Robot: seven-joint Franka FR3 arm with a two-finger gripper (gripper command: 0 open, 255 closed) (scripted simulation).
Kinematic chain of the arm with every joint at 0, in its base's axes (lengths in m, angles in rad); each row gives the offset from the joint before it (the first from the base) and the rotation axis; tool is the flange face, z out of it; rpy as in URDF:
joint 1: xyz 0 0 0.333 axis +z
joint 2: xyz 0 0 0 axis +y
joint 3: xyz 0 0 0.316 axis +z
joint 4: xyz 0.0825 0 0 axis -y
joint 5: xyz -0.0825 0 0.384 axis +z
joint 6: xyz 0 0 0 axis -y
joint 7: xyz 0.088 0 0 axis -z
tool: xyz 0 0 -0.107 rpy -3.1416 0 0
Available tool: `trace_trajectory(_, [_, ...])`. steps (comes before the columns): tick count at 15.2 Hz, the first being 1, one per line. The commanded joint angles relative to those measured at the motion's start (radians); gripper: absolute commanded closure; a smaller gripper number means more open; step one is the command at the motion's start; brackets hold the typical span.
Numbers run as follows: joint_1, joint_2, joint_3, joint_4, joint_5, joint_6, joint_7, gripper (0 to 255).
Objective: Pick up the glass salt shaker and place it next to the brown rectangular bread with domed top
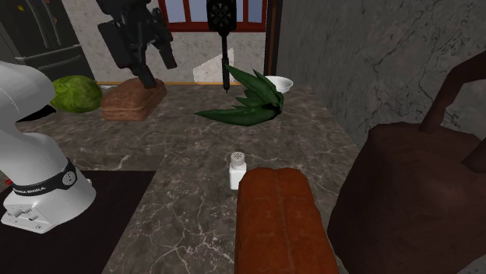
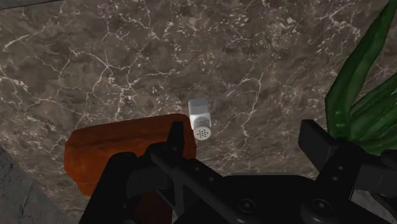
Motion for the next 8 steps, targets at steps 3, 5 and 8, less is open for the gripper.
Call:
trace_trajectory(3, [-0.007,0.068,0.009,-0.085,-0.010,0.186,-0.002,0])
trace_trajectory(5, [-0.010,0.120,0.013,-0.114,-0.014,0.282,-0.002,0])
trace_trajectory(8, [-0.017,0.215,0.020,-0.145,-0.022,0.428,0.000,0])
